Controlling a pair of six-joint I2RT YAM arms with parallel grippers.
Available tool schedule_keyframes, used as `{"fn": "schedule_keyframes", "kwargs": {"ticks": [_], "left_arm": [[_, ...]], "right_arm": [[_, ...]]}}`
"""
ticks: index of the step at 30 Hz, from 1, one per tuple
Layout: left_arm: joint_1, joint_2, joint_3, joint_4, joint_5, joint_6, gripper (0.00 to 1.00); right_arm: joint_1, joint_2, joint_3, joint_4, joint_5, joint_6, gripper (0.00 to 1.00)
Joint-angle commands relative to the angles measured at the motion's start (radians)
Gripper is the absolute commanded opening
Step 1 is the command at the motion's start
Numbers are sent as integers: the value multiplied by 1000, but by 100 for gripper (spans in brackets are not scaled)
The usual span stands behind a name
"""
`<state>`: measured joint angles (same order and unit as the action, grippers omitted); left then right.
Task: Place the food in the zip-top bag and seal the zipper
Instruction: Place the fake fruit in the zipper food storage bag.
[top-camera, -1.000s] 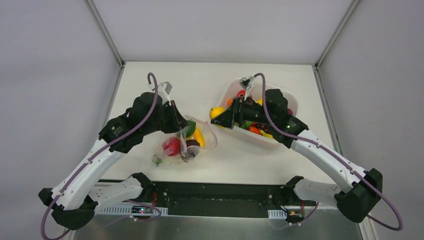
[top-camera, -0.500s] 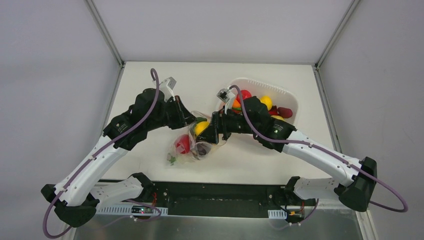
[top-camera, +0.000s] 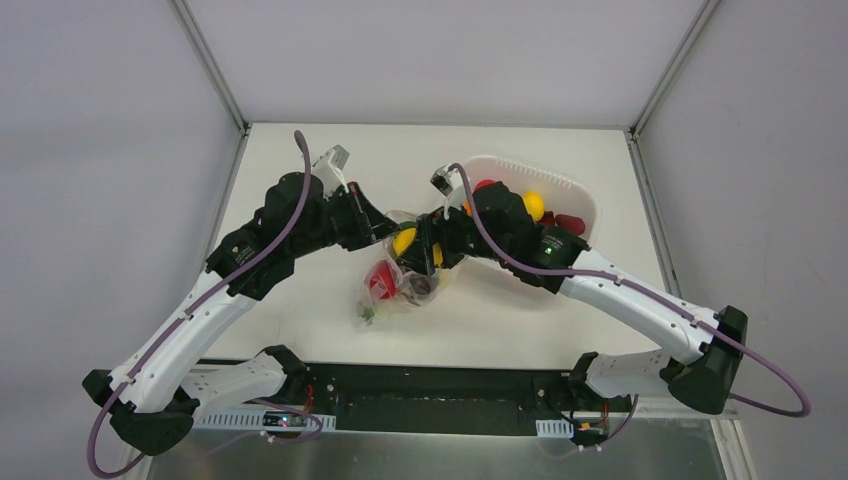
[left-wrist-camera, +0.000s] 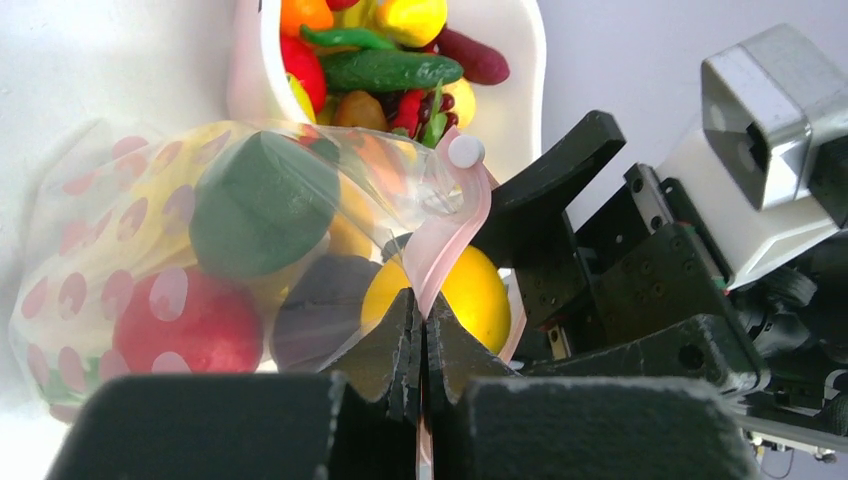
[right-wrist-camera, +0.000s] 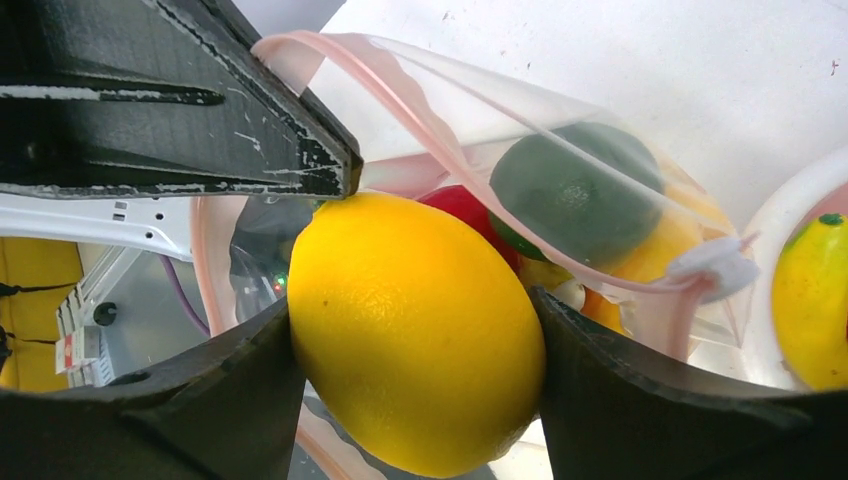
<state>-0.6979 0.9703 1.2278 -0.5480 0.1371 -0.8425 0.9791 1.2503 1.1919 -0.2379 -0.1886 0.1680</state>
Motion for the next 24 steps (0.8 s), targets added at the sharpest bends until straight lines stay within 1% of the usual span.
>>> {"fn": "schedule_keyframes", "kwargs": {"ticks": [1, 5, 11, 15, 20, 21, 23, 24], "left_arm": [[6, -14, 1, 146, 77, -51, 0], [6, -23, -5, 157, 66, -58, 0], [6, -39, -17, 125, 10, -49, 0], [6, -43, -26, 113, -7, -42, 0], [6, -37, -29, 96, -15, -34, 0], [6, -37, -30, 95, -15, -33, 0], [6, -34, -29, 92, -10, -30, 0], [6, -33, -29, 90, -8, -29, 0]], "right_arm": [[10, 50, 109, -39, -1, -68, 75], [22, 65, 146, -79, 57, -110, 87], [22, -7, 145, -27, -9, -126, 95], [21, -61, 138, -16, 23, -111, 95], [21, -156, 83, -14, 137, -98, 91], [22, -172, 71, -17, 165, -88, 89], [21, -202, 41, -36, 265, -43, 82], [21, -208, 31, -60, 315, -20, 81]]}}
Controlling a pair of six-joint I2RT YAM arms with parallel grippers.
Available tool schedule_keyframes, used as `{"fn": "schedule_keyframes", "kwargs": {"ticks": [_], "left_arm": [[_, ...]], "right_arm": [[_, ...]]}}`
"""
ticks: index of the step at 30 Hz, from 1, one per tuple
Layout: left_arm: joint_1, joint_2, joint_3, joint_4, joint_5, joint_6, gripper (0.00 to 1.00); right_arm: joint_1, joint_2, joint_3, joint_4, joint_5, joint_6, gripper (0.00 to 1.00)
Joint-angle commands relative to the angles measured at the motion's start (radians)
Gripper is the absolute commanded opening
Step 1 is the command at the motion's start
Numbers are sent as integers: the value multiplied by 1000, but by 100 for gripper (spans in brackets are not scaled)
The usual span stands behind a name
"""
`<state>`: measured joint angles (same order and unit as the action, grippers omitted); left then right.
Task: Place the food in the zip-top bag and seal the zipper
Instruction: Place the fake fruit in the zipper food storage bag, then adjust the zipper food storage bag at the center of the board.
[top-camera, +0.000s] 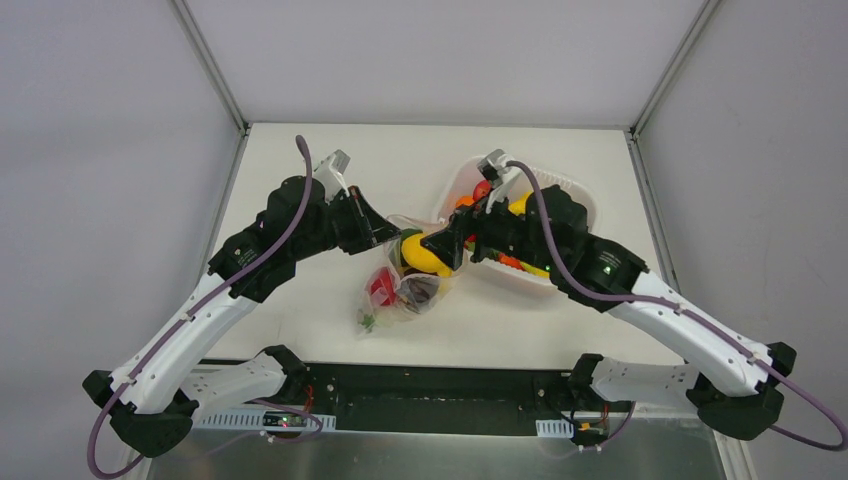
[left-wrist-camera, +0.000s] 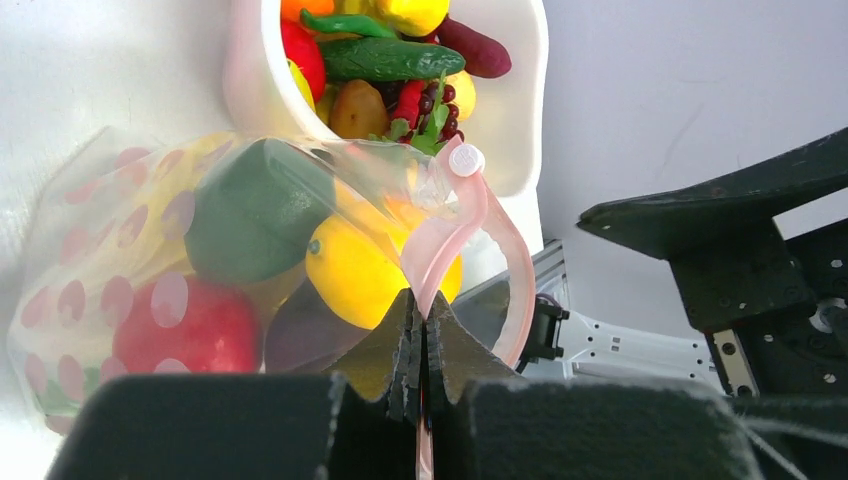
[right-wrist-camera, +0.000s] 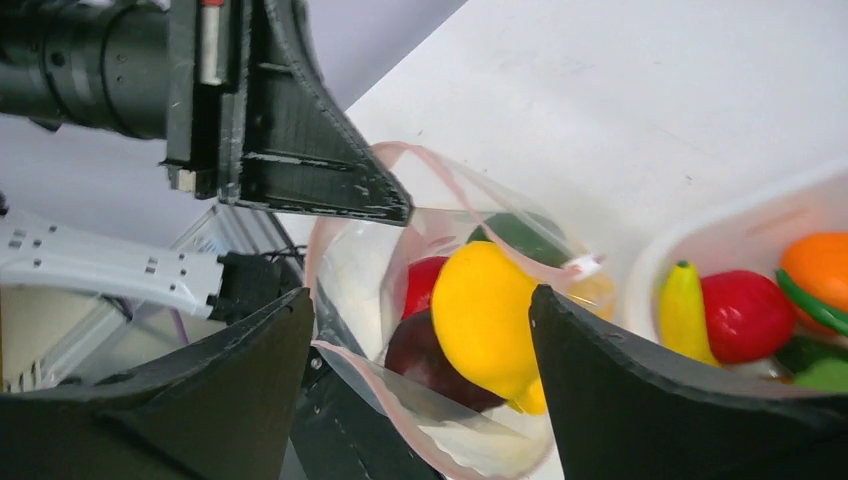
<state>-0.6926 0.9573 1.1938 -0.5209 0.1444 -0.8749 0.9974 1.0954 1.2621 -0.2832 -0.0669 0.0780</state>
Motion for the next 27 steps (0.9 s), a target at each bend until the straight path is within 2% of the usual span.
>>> {"fn": "schedule_keyframes", "kwargs": {"ticks": [1, 3, 6, 12, 15, 17, 24, 27], "left_arm": [[1, -21, 4, 62, -13, 6, 0], [1, -18, 5, 54, -10, 12, 0], [1, -18, 4, 45, -11, 18, 0], [1, -17, 1, 35, -12, 25, 0], [1, -15, -1, 28, -14, 31, 0], [1, -14, -2, 21, -16, 35, 0], [1, 13, 65, -117, -35, 137, 0], [1, 54, 148, -247, -66, 240, 2]], "right_arm": [[3, -57, -43, -48, 236, 92, 80], [3, -72, -72, -89, 297, 123, 77], [2, -84, -121, -111, 307, 144, 75], [-1, -29, -122, -131, 306, 185, 56], [-2, -9, -119, -114, 269, 183, 38], [-2, -3, -121, -101, 258, 188, 36], [-4, 29, -76, -96, 275, 199, 0], [-4, 21, -63, -39, 238, 227, 0]]}}
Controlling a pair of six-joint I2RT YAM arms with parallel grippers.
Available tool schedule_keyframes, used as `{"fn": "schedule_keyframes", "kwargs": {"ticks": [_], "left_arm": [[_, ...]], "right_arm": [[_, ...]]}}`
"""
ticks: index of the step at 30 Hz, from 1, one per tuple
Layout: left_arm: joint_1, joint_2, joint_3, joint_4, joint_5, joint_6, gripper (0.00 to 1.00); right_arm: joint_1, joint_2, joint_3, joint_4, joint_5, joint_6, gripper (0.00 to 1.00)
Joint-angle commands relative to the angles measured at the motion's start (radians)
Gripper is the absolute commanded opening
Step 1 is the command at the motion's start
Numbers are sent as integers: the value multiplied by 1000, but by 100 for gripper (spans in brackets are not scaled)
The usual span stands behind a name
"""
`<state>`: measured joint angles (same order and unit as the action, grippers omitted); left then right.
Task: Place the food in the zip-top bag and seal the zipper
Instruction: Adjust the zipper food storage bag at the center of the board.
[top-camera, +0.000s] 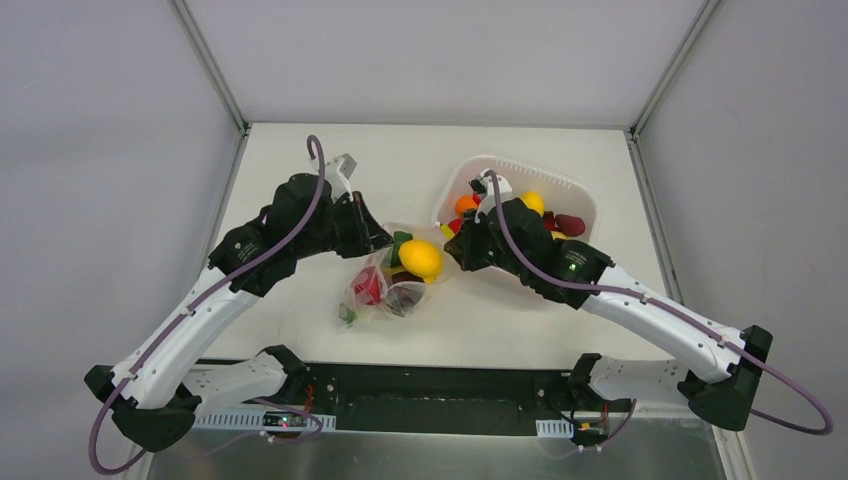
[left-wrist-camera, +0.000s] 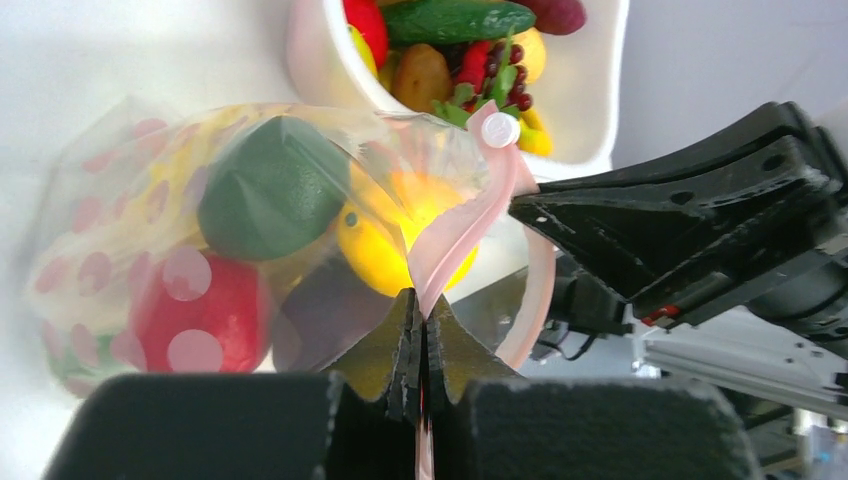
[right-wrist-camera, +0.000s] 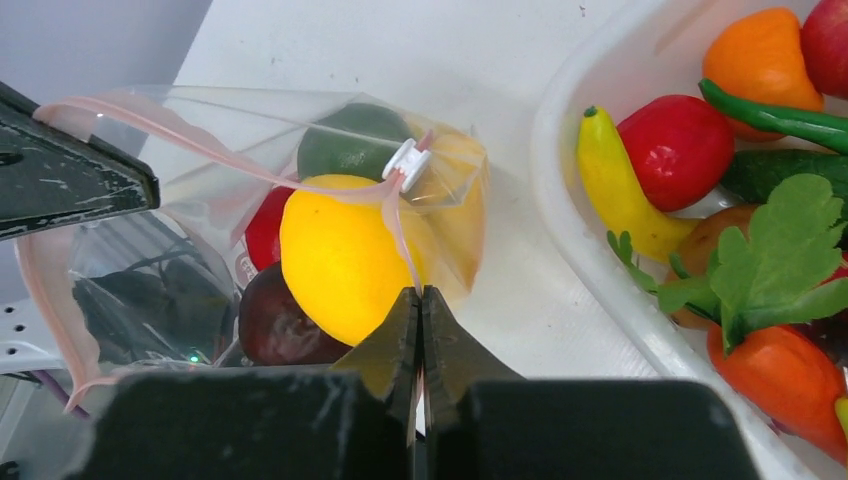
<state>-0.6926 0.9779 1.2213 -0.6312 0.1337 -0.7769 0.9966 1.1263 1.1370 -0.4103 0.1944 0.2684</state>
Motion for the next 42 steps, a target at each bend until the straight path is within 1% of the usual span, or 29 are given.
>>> {"fn": "schedule_keyframes", "kwargs": {"ticks": [1, 2, 3, 5, 6, 8, 10, 11, 14, 18, 22, 24, 26, 28, 32, 34, 36, 38, 39, 42], "left_arm": [[2, 49, 163, -185, -78, 174, 7], [1, 64, 190, -233, -97, 202, 14], [1, 79, 220, -291, -108, 241, 24], [1, 97, 261, -345, -121, 282, 47], [1, 94, 267, -351, -108, 300, 56], [1, 77, 270, -350, -69, 333, 69], [1, 32, 243, -327, -49, 351, 85], [1, -1, 216, -305, -26, 367, 90], [1, -93, 146, -261, 26, 400, 98], [-1, -210, 50, -207, 46, 415, 99], [-13, -326, -92, -82, 96, 415, 98], [-35, -371, -159, -23, 80, 418, 98], [-84, -388, -195, 6, 28, 429, 97], [-178, -387, -210, 24, -89, 449, 97], [-449, -333, -204, 48, -409, 498, 98], [-547, -307, -209, 63, -571, 511, 97], [-610, -284, -226, 94, -692, 521, 92], [-649, -258, -240, 148, -759, 539, 82], [-666, -240, -235, 160, -793, 548, 79], [-694, -191, -204, 140, -900, 557, 68]], "right_arm": [[-4, -16, 56, 114, -35, 52, 0], [-4, -20, 51, 143, -42, 69, 0], [-3, -21, 49, 166, -42, 87, 0], [-3, -14, 50, 202, -36, 132, 0], [-4, -10, 48, 216, -33, 156, 0], [-3, -1, 44, 239, -21, 204, 0], [-4, -1, 36, 262, 5, 243, 0], [-4, -3, 32, 271, 28, 259, 0], [-3, -3, 27, 298, 61, 278, 0], [-3, 32, 60, 276, 82, 278, 0], [-4, 45, 69, 267, 106, 285, 0], [-4, 53, 76, 263, 110, 284, 0], [-5, 61, 87, 252, 122, 283, 0], [-5, 65, 94, 246, 131, 284, 0], [-6, 76, 110, 232, 141, 287, 0], [-8, 80, 114, 229, 131, 288, 0], [-10, 82, 115, 221, 129, 290, 0], [-9, 79, 113, 219, 132, 291, 0], [-9, 77, 113, 219, 136, 291, 0], [-11, 74, 112, 219, 141, 292, 0]]}}
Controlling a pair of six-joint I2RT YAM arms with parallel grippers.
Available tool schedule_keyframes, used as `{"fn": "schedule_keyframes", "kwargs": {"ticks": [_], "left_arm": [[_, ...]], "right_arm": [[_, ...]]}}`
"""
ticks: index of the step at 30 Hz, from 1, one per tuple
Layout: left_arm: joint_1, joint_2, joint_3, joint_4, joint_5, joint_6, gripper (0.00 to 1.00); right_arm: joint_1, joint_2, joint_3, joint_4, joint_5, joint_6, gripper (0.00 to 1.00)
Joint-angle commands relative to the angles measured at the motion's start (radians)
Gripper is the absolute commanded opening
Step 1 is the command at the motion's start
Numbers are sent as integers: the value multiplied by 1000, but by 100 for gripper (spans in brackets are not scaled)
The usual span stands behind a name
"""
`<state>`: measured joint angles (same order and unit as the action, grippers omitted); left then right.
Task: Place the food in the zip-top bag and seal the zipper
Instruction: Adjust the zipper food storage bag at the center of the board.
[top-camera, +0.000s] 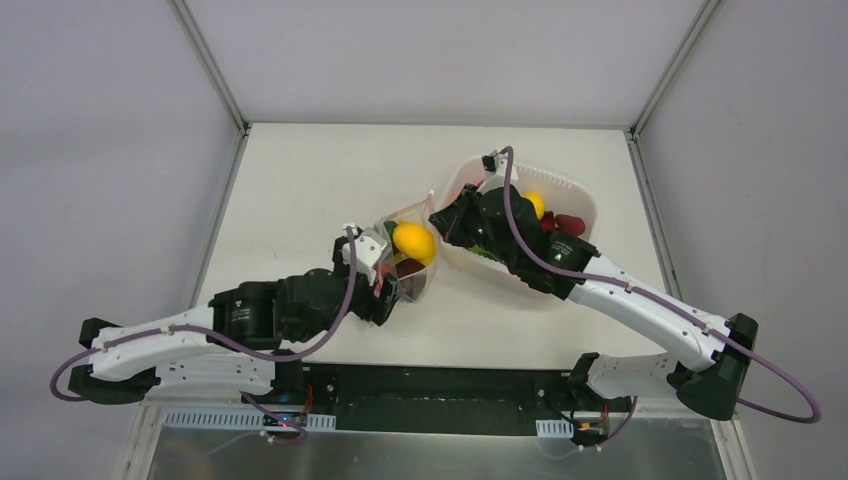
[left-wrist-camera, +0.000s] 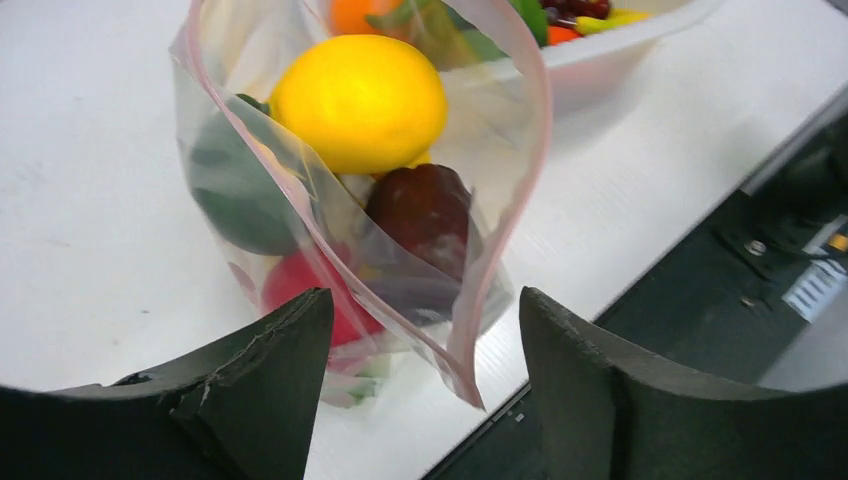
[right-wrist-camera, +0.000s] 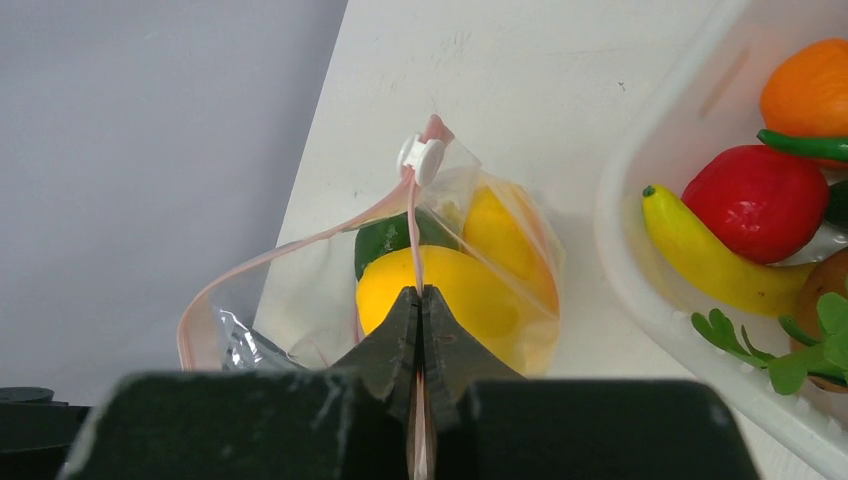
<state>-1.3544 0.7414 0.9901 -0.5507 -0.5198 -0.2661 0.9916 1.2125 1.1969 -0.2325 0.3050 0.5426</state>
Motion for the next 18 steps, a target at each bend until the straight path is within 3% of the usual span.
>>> {"fn": "schedule_keyframes", "kwargs": {"ticks": [1, 6, 13, 18], "left_arm": [[-35, 57, 35, 54, -266, 49, 64], [-39, 69, 36, 58, -281, 58, 42], [-38, 32, 69, 66, -223, 82, 1], [-38, 13, 186, -58, -242, 114, 0]], "right_arm": [[-5, -11, 51, 40, 29, 16, 0], [-9, -15, 48, 36, 34, 14, 0], [-13, -40, 36, 24, 49, -30, 0], [-15, -117, 15, 61, -8, -113, 0]]}}
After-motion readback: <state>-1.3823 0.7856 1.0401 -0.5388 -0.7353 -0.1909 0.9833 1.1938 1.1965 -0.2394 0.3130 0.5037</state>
